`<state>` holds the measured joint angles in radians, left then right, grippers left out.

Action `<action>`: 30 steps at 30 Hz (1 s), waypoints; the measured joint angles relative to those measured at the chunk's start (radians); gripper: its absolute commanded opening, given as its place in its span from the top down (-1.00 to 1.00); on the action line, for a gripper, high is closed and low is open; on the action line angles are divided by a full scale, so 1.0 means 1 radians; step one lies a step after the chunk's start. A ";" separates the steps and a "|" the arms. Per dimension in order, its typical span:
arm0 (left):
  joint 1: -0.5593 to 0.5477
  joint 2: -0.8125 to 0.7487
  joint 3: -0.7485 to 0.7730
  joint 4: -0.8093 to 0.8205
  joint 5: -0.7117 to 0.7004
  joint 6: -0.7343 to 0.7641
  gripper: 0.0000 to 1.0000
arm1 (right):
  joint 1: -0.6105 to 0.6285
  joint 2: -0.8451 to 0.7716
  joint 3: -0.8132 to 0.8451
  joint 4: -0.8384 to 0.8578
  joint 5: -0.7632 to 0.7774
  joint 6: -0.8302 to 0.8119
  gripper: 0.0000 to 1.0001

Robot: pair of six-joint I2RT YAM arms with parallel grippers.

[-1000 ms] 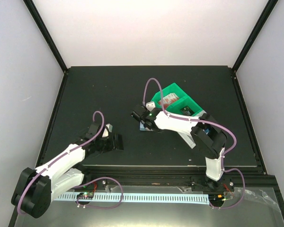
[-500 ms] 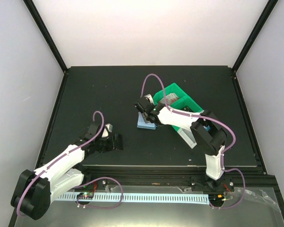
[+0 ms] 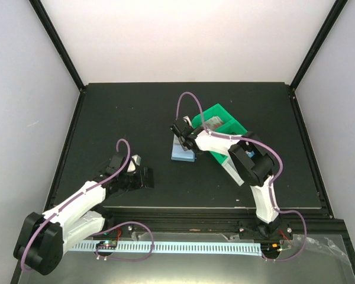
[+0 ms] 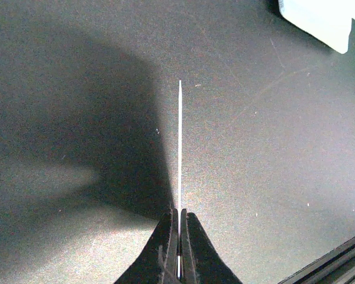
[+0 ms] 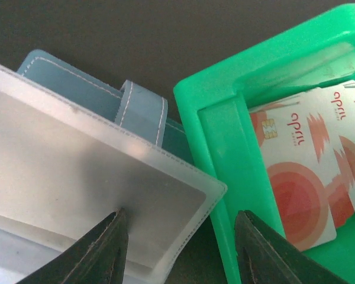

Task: Put the credit cards into the card holder
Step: Turn over the card slot in the card holder, then move the card holder to the center of the board.

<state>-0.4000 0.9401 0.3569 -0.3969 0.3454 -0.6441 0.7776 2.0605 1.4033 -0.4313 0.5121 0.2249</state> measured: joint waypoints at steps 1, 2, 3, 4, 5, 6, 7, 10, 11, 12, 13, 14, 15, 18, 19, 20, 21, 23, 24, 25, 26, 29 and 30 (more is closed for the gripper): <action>0.000 0.000 0.000 -0.001 0.000 0.001 0.97 | -0.001 0.009 0.007 0.000 -0.001 -0.003 -0.03; 0.000 0.000 0.001 -0.002 0.000 0.002 0.97 | -0.002 0.019 0.016 0.000 0.000 -0.007 -0.04; 0.000 0.000 0.002 -0.003 0.000 0.002 0.97 | -0.002 0.023 0.023 -0.002 0.001 -0.009 -0.06; 0.000 0.000 0.003 -0.004 0.000 0.003 0.97 | -0.002 0.026 0.029 -0.003 -0.002 -0.012 -0.08; 0.000 0.000 0.004 -0.006 0.000 0.004 0.97 | -0.002 0.029 0.038 -0.003 -0.008 -0.014 -0.10; 0.000 0.000 0.006 -0.007 0.001 0.005 0.97 | -0.003 0.032 0.046 -0.003 -0.017 -0.017 -0.11; 0.000 0.000 0.008 -0.007 0.003 0.006 0.97 | -0.003 0.033 0.055 -0.006 -0.023 -0.019 -0.13; 0.000 0.000 0.016 -0.006 0.017 0.010 0.97 | -0.006 0.039 0.084 -0.021 -0.040 -0.017 -0.18; 0.000 -0.002 0.016 -0.005 0.021 0.010 0.97 | -0.008 0.040 0.091 -0.026 -0.046 -0.013 -0.19; 0.000 -0.005 0.016 -0.005 0.026 0.012 0.97 | -0.009 0.040 0.093 -0.034 -0.052 -0.006 -0.20; 0.000 -0.009 0.016 -0.003 0.031 0.013 0.97 | -0.009 0.040 0.093 -0.043 -0.058 0.001 -0.20; 0.000 -0.014 0.016 0.002 0.040 0.013 0.97 | -0.010 0.040 0.092 -0.056 -0.065 0.011 -0.20; 0.000 -0.018 0.016 0.008 0.048 0.013 0.97 | -0.010 0.040 0.088 -0.072 -0.073 0.025 -0.20; 0.000 -0.024 0.017 0.040 0.078 0.012 0.97 | -0.010 0.040 0.074 -0.105 -0.100 0.058 -0.20; 0.000 -0.024 0.017 0.053 0.087 0.011 0.97 | -0.010 0.040 0.069 -0.117 -0.108 0.069 -0.20; 0.000 -0.024 0.017 0.066 0.097 0.007 0.97 | -0.011 0.040 0.063 -0.129 -0.116 0.079 -0.19; 0.000 -0.024 0.017 0.076 0.105 0.005 0.97 | -0.011 0.040 0.062 -0.135 -0.122 0.090 -0.19; 0.000 -0.024 0.019 0.100 0.120 -0.004 0.97 | -0.011 0.040 0.062 -0.140 -0.129 0.104 -0.18; 0.000 -0.024 0.019 0.114 0.127 -0.009 0.97 | -0.011 0.040 0.061 -0.142 -0.133 0.116 -0.17; 0.000 -0.024 0.021 0.127 0.133 -0.015 0.97 | -0.011 0.040 0.058 -0.142 -0.137 0.123 -0.17; 0.000 -0.024 0.021 0.138 0.137 -0.022 0.97 | -0.012 0.039 0.055 -0.142 -0.143 0.138 -0.15; 0.000 -0.028 0.020 0.182 0.149 -0.052 0.97 | -0.016 0.023 0.028 -0.131 -0.174 0.182 -0.12; 0.000 -0.032 0.020 0.192 0.151 -0.061 0.97 | -0.018 0.010 0.011 -0.129 -0.191 0.202 -0.12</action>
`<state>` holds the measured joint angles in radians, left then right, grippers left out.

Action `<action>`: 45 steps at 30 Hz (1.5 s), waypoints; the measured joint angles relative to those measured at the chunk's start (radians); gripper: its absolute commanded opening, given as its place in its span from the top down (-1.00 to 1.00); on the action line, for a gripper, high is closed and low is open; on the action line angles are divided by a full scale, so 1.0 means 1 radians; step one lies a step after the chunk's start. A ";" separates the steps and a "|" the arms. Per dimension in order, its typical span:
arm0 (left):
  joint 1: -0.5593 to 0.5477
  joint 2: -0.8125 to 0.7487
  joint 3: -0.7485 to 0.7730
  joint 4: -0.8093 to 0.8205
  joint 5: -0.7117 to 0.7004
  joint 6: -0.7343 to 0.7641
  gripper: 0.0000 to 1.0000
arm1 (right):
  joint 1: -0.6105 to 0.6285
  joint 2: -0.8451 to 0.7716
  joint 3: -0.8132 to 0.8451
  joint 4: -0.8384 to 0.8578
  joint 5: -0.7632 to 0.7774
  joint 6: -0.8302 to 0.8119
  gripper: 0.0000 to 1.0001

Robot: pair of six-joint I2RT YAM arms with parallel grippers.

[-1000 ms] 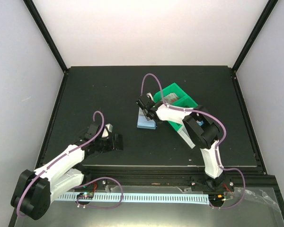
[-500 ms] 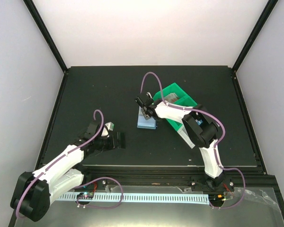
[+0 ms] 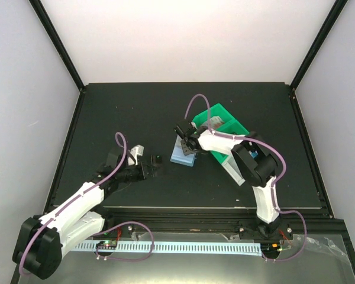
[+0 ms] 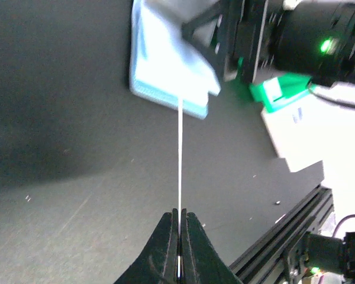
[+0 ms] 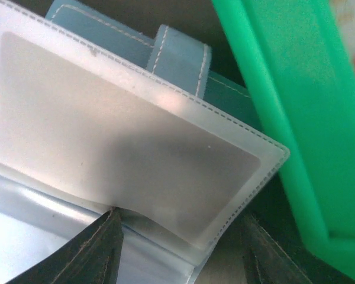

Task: Put the credit cards into the card holder
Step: Move the card holder to the center of the board, then insert the credit card into the card holder.

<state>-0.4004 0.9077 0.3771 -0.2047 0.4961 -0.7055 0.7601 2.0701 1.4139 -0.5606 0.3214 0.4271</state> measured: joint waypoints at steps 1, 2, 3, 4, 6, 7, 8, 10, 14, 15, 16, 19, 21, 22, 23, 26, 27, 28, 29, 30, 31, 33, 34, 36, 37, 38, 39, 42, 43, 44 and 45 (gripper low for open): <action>0.000 -0.008 0.000 0.016 0.002 -0.012 0.97 | -0.001 -0.014 -0.019 0.001 -0.016 0.018 -0.11; 0.000 -0.016 0.000 0.035 0.003 -0.023 0.97 | -0.001 -0.035 -0.050 0.004 -0.041 0.047 -0.11; 0.000 -0.022 0.000 0.051 0.004 -0.033 0.97 | -0.001 -0.057 -0.077 0.003 -0.065 0.074 -0.11; -0.001 -0.026 0.000 0.068 0.004 -0.042 0.97 | -0.001 -0.082 -0.109 0.006 -0.094 0.105 -0.10; -0.006 -0.027 0.000 0.097 0.003 -0.060 0.97 | 0.000 -0.122 -0.167 0.016 -0.143 0.163 -0.10; -0.007 -0.027 0.000 0.107 0.002 -0.069 0.97 | -0.001 -0.145 -0.201 0.029 -0.172 0.200 -0.10; -0.009 -0.025 0.000 0.114 0.002 -0.076 0.97 | 0.000 -0.169 -0.234 0.048 -0.192 0.234 -0.10; -0.016 -0.016 -0.002 0.134 0.001 -0.092 0.97 | 0.003 -0.224 -0.306 0.091 -0.258 0.318 -0.09; -0.040 0.004 -0.021 0.179 -0.003 -0.130 0.97 | 0.028 -0.292 -0.399 0.179 -0.375 0.500 -0.09; -0.048 0.011 -0.029 0.193 -0.005 -0.143 0.97 | 0.040 -0.296 -0.407 0.195 -0.397 0.544 -0.08; -0.058 0.016 -0.035 0.207 -0.006 -0.152 0.97 | 0.053 -0.297 -0.412 0.210 -0.415 0.583 -0.06; -0.086 0.026 -0.061 0.251 -0.020 -0.180 0.97 | 0.100 -0.296 -0.427 0.257 -0.472 0.697 -0.01; -0.105 0.039 -0.076 0.277 -0.033 -0.196 0.97 | 0.125 -0.296 -0.439 0.288 -0.495 0.759 -0.01; -0.112 0.049 -0.079 0.288 -0.042 -0.203 0.97 | 0.133 -0.297 -0.442 0.295 -0.500 0.777 -0.01; -0.118 0.059 -0.082 0.297 -0.049 -0.209 0.97 | 0.139 -0.299 -0.444 0.298 -0.501 0.790 -0.02; -0.126 0.084 -0.086 0.327 -0.073 -0.220 0.97 | 0.143 -0.312 -0.444 0.270 -0.480 0.789 -0.06; -0.126 0.091 -0.086 0.336 -0.080 -0.223 0.97 | 0.143 -0.320 -0.444 0.256 -0.467 0.780 -0.07; -0.126 0.098 -0.086 0.345 -0.086 -0.224 0.97 | 0.143 -0.336 -0.444 0.235 -0.453 0.758 -0.09; -0.126 0.107 -0.086 0.352 -0.090 -0.225 0.97 | 0.142 -0.351 -0.444 0.220 -0.443 0.741 -0.10; -0.126 0.121 -0.083 0.357 -0.090 -0.225 0.97 | 0.142 -0.375 -0.444 0.198 -0.430 0.710 -0.11; -0.126 0.137 -0.080 0.363 -0.091 -0.225 0.97 | 0.142 -0.397 -0.443 0.179 -0.420 0.680 -0.13; -0.127 0.168 -0.070 0.371 -0.091 -0.228 0.97 | 0.142 -0.444 -0.429 0.130 -0.397 0.603 -0.19; -0.129 0.180 -0.066 0.377 -0.091 -0.232 0.97 | 0.142 -0.462 -0.421 0.111 -0.384 0.567 -0.21; -0.132 0.199 -0.060 0.388 -0.092 -0.239 0.97 | 0.139 -0.490 -0.401 0.081 -0.361 0.486 -0.21; -0.134 0.207 -0.056 0.392 -0.092 -0.242 0.97 | 0.134 -0.499 -0.388 0.068 -0.352 0.438 -0.21; -0.137 0.215 -0.052 0.397 -0.094 -0.246 0.97 | 0.126 -0.500 -0.375 0.058 -0.345 0.393 -0.21; -0.139 0.225 -0.048 0.404 -0.098 -0.251 0.97 | 0.114 -0.495 -0.358 0.047 -0.337 0.343 -0.20; -0.148 0.262 -0.035 0.421 -0.109 -0.268 0.97 | 0.082 -0.446 -0.305 0.022 -0.299 0.217 -0.18; -0.151 0.274 -0.033 0.425 -0.111 -0.274 0.97 | 0.074 -0.420 -0.288 0.019 -0.288 0.179 -0.17; -0.152 0.286 -0.032 0.432 -0.112 -0.279 0.97 | 0.063 -0.394 -0.275 0.013 -0.281 0.141 -0.17; -0.154 0.297 -0.032 0.438 -0.114 -0.283 0.97 | 0.055 -0.370 -0.266 0.013 -0.279 0.109 -0.16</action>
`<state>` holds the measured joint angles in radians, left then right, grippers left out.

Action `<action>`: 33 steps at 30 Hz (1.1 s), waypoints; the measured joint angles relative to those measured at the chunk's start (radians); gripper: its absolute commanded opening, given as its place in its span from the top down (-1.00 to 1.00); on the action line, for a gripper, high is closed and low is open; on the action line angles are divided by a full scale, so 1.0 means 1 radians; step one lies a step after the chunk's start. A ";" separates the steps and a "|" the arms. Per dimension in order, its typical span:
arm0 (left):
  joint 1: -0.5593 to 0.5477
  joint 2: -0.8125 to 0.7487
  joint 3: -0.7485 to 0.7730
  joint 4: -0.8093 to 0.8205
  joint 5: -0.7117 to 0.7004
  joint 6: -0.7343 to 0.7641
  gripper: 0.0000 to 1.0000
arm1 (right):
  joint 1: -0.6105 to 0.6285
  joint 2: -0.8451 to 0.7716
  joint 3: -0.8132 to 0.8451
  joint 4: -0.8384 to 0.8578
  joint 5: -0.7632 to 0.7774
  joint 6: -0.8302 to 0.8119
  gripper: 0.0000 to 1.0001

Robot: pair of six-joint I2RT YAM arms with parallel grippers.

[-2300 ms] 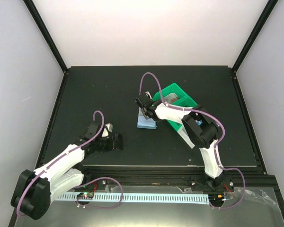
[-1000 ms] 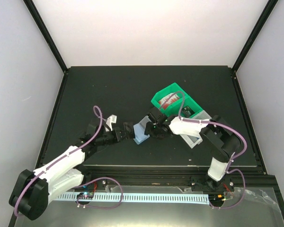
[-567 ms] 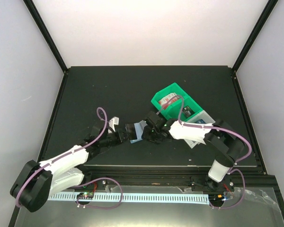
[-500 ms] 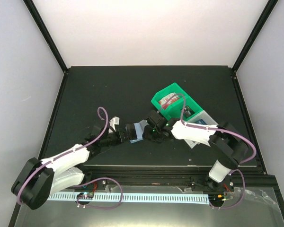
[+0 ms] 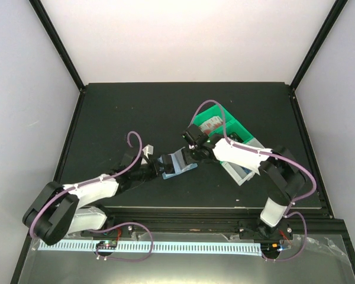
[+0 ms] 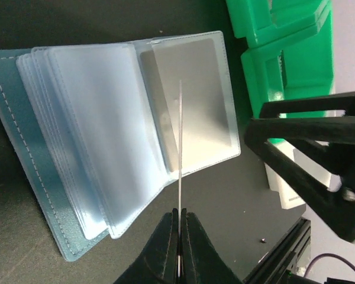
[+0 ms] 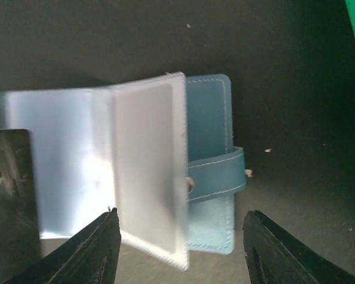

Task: Put the credit cards into the card holder
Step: Insert the credit card into the card holder.

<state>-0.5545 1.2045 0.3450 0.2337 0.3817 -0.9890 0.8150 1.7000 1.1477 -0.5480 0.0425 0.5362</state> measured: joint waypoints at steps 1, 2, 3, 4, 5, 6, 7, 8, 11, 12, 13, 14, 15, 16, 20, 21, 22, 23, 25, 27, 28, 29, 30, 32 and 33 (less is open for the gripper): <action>-0.002 0.010 0.001 0.003 -0.002 -0.004 0.97 | -0.007 0.022 0.005 0.000 -0.001 -0.028 -0.16; -0.004 0.016 0.001 0.005 -0.003 -0.008 0.97 | -0.012 0.042 0.006 0.000 -0.002 -0.054 -0.15; -0.005 0.022 0.001 0.006 -0.004 -0.011 0.97 | -0.016 0.059 0.006 0.000 -0.003 -0.074 -0.13; -0.006 0.027 0.002 0.007 -0.005 -0.012 0.97 | -0.019 0.076 0.006 0.000 -0.004 -0.091 -0.07; -0.008 0.031 0.004 0.006 -0.010 -0.014 0.97 | -0.021 0.089 0.006 0.000 -0.004 -0.103 -0.01; -0.009 0.035 0.008 0.006 -0.013 -0.015 0.97 | -0.021 0.102 0.006 0.000 -0.005 -0.114 0.04; -0.010 0.040 0.013 0.008 -0.014 -0.016 0.97 | -0.021 0.113 0.006 0.000 -0.006 -0.120 0.09; -0.011 0.043 0.018 0.008 -0.016 -0.018 0.97 | -0.022 0.120 0.006 0.001 -0.005 -0.121 0.13; -0.011 0.056 0.029 0.011 -0.018 -0.018 0.97 | -0.023 0.134 0.000 0.004 -0.003 -0.110 0.26; -0.011 0.060 0.031 0.014 -0.018 -0.018 0.97 | -0.024 0.134 -0.005 0.006 -0.003 -0.102 0.28; -0.011 0.067 0.034 0.018 -0.018 -0.018 0.97 | -0.024 0.134 -0.013 0.010 -0.003 -0.087 0.29; -0.011 0.076 0.035 0.021 -0.018 -0.018 0.97 | -0.025 0.134 -0.021 0.016 -0.006 -0.074 0.29; -0.012 0.088 0.040 0.022 -0.018 -0.018 0.97 | -0.025 0.133 -0.035 0.029 -0.011 -0.056 0.30; -0.013 0.100 0.044 0.024 -0.018 -0.018 0.97 | -0.025 0.130 -0.046 0.043 -0.014 -0.041 0.31; -0.015 0.134 0.051 0.036 -0.017 -0.017 0.97 | -0.025 0.092 -0.110 0.112 -0.031 0.034 0.31; -0.017 0.145 0.055 0.040 -0.016 -0.017 0.97 | -0.026 0.079 -0.130 0.134 -0.037 0.057 0.32; -0.018 0.154 0.059 0.046 -0.015 -0.017 0.97 | -0.026 0.069 -0.146 0.150 -0.042 0.077 0.33; -0.019 0.164 0.062 0.056 -0.014 -0.017 0.97 | -0.026 0.058 -0.165 0.170 -0.048 0.101 0.34; -0.021 0.180 0.065 0.073 -0.014 -0.018 0.97 | -0.026 0.043 -0.191 0.201 -0.056 0.143 0.34; -0.026 0.198 0.066 0.089 -0.013 -0.018 0.97 | -0.026 0.034 -0.209 0.228 -0.067 0.184 0.34; -0.029 0.206 0.066 0.093 -0.013 -0.018 0.97 | -0.025 0.030 -0.218 0.241 -0.075 0.205 0.34; -0.030 0.212 0.066 0.098 -0.013 -0.018 0.97 | -0.024 0.026 -0.227 0.255 -0.082 0.225 0.34; -0.031 0.217 0.066 0.101 -0.013 -0.018 0.97 | -0.023 0.021 -0.235 0.267 -0.091 0.243 0.33; -0.031 0.220 0.066 0.109 -0.013 -0.018 0.97 | -0.016 0.015 -0.244 0.280 -0.107 0.274 0.30; -0.031 0.220 0.066 0.113 -0.014 -0.018 0.97 | -0.010 0.014 -0.244 0.279 -0.114 0.285 0.27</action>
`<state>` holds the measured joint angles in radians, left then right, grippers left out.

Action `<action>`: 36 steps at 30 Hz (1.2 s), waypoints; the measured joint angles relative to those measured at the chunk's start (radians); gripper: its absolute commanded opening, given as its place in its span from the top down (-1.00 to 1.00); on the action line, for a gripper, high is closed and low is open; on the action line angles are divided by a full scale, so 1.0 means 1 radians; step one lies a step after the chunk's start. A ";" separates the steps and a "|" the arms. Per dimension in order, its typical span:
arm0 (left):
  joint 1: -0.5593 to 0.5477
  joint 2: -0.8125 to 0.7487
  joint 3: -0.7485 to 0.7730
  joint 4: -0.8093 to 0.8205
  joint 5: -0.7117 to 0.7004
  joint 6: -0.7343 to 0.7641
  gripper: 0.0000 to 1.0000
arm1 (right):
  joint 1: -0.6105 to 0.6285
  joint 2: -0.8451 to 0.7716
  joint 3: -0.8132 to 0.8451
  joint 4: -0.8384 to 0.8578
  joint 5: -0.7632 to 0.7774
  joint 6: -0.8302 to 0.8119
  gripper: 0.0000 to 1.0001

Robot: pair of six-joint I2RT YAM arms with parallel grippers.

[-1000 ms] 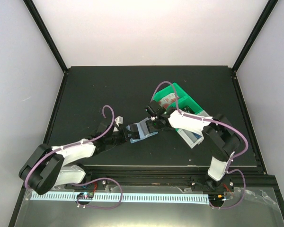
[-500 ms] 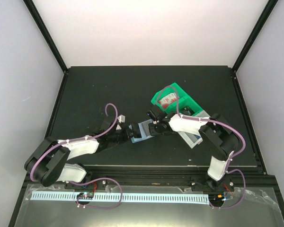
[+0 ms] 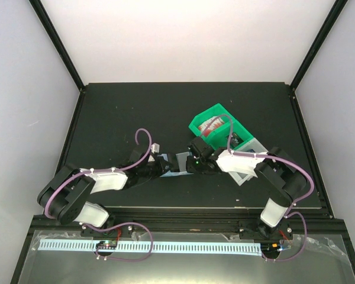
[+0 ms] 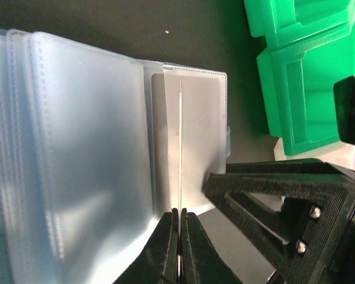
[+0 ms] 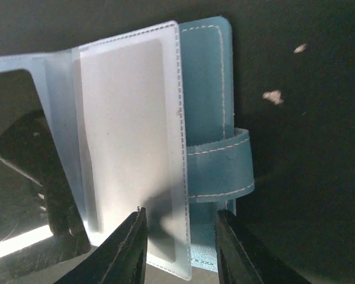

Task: Put the credit cards into the card holder
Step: Insert the credit card into the card holder.

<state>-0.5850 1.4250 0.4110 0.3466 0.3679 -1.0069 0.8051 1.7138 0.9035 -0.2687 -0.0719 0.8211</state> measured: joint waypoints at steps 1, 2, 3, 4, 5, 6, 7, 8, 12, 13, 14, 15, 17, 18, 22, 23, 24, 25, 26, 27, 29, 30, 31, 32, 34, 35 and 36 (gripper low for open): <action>0.000 0.000 0.000 0.004 0.000 0.000 0.97 | 0.006 0.000 0.000 -0.003 -0.004 0.005 0.22; 0.000 0.000 0.000 0.005 0.000 0.000 0.97 | 0.010 -0.001 0.002 -0.009 -0.005 0.008 0.17; 0.000 0.000 0.000 0.005 0.000 0.000 0.97 | 0.014 -0.002 0.010 -0.026 -0.005 0.008 0.10; 0.000 0.000 0.000 0.005 0.000 0.000 0.97 | 0.018 -0.002 0.022 -0.051 0.000 0.000 0.04; 0.000 0.000 0.000 0.005 0.000 0.000 0.97 | 0.020 -0.002 0.034 -0.081 0.009 -0.011 0.00; 0.000 0.000 0.000 0.005 -0.001 0.001 0.97 | 0.023 -0.002 0.047 -0.111 0.018 -0.021 -0.03; 0.000 -0.001 0.000 0.005 -0.001 0.002 0.97 | 0.024 -0.002 0.062 -0.143 0.033 -0.035 -0.05; 0.000 -0.002 0.000 0.004 -0.001 0.002 0.97 | 0.025 -0.002 0.076 -0.169 0.047 -0.050 -0.05; 0.000 -0.005 0.000 0.002 -0.002 0.006 0.97 | 0.024 -0.002 0.122 -0.240 0.089 -0.103 0.01; 0.000 -0.005 0.000 0.001 -0.002 0.006 0.97 | 0.024 -0.002 0.128 -0.249 0.092 -0.111 0.05; 0.000 -0.005 0.000 0.002 -0.002 0.007 0.97 | 0.024 -0.002 0.130 -0.255 0.093 -0.117 0.08; 0.000 -0.005 0.000 0.002 -0.002 0.008 0.97 | 0.024 -0.002 0.131 -0.257 0.092 -0.123 0.11; 0.000 -0.005 0.000 0.002 -0.002 0.008 0.97 | 0.024 0.004 0.131 -0.261 0.088 -0.132 0.18; 0.000 -0.005 0.000 0.002 -0.002 0.009 0.97 | 0.024 0.009 0.131 -0.262 0.087 -0.134 0.22; 0.000 -0.004 0.000 0.002 -0.001 0.013 0.97 | 0.024 0.045 0.131 -0.262 0.085 -0.137 0.35; 0.000 -0.003 0.000 0.002 -0.001 0.013 0.97 | 0.024 0.054 0.130 -0.261 0.085 -0.134 0.38; 0.000 -0.002 0.000 0.003 -0.001 0.015 0.97 | 0.024 0.058 0.130 -0.259 0.083 -0.135 0.38; 0.000 0.002 0.000 0.005 0.000 0.017 0.97 | 0.024 0.059 0.130 -0.258 0.081 -0.135 0.39; 0.000 0.009 0.000 0.007 0.000 0.019 0.97 | 0.024 0.059 0.130 -0.257 0.080 -0.135 0.40; 0.000 0.016 0.000 0.008 0.002 0.020 0.97 | 0.024 0.060 0.130 -0.255 0.080 -0.135 0.41; 0.000 0.032 0.000 0.011 0.007 0.023 0.97 | 0.024 0.060 0.130 -0.253 0.077 -0.135 0.42; 0.000 0.044 0.002 0.013 0.012 0.024 0.97 | 0.024 0.061 0.130 -0.252 0.076 -0.135 0.42; 0.000 0.057 0.007 0.014 0.019 0.026 0.97 | 0.024 0.062 0.130 -0.251 0.073 -0.135 0.41; 0.000 0.069 0.012 0.019 0.025 0.027 0.97 | 0.024 0.063 0.130 -0.250 0.072 -0.135 0.41; 0.000 0.082 0.018 0.032 0.034 0.031 0.97 | 0.024 0.064 0.130 -0.249 0.070 -0.135 0.42; 0.000 0.089 0.020 0.041 0.039 0.035 0.97 | 0.024 0.064 0.130 -0.248 0.070 -0.135 0.41; 0.000 0.095 0.023 0.048 0.041 0.038 0.97 | 0.024 0.064 0.129 -0.247 0.069 -0.135 0.41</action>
<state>-0.5850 1.5204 0.4335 0.3943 0.4091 -0.9688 0.8295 1.7775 1.0328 -0.5159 -0.0025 0.6865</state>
